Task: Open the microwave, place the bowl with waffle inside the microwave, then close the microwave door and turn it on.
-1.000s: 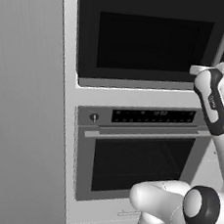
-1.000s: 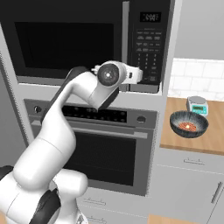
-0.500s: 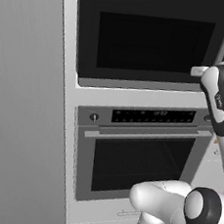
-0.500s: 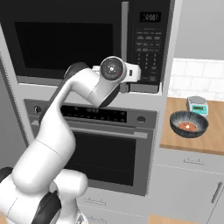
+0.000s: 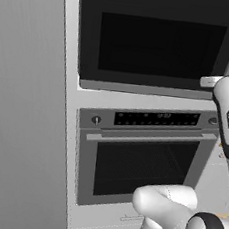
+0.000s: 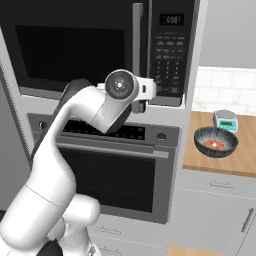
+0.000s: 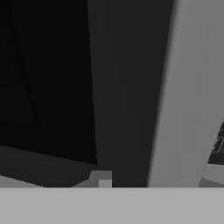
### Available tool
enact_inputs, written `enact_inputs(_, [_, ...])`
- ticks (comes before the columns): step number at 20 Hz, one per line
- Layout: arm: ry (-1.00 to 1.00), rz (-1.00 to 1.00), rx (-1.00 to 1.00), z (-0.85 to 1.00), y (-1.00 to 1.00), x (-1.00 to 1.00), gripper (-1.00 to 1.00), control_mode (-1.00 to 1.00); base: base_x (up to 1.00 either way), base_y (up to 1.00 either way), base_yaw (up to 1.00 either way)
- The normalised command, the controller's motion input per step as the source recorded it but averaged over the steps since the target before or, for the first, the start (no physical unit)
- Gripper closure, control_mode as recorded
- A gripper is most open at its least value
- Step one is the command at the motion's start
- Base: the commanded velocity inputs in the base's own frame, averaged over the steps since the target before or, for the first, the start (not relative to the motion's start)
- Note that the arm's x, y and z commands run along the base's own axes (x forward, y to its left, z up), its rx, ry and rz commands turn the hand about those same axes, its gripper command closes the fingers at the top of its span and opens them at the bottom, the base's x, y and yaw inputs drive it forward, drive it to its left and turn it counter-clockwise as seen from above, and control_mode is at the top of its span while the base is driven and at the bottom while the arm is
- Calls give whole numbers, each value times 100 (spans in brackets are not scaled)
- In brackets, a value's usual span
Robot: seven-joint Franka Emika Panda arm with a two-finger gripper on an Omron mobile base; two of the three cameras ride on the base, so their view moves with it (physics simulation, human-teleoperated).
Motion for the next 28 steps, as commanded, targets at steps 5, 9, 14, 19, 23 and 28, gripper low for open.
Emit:
enact_inputs(5, [2, 0, -7, 7, 100, -82, 100, -100, 0, 0, 0])
enact_inputs(9, [0, 0, -7, 0, 100, -93, 100, -100, 0, 0, 0])
enact_inputs(14, [2, 0, -14, 1, 100, -84, 100, -100, 0, 0, 0])
enact_inputs(19, [3, 0, -20, 0, 100, -69, 100, -100, 0, 0, 0])
enact_inputs(23, [2, 0, -13, 0, 94, -59, -100, -100, 0, 0, 0])
enact_inputs(28, [0, 0, 1, -3, -3, -100, -100, -100, 0, 0, 0])
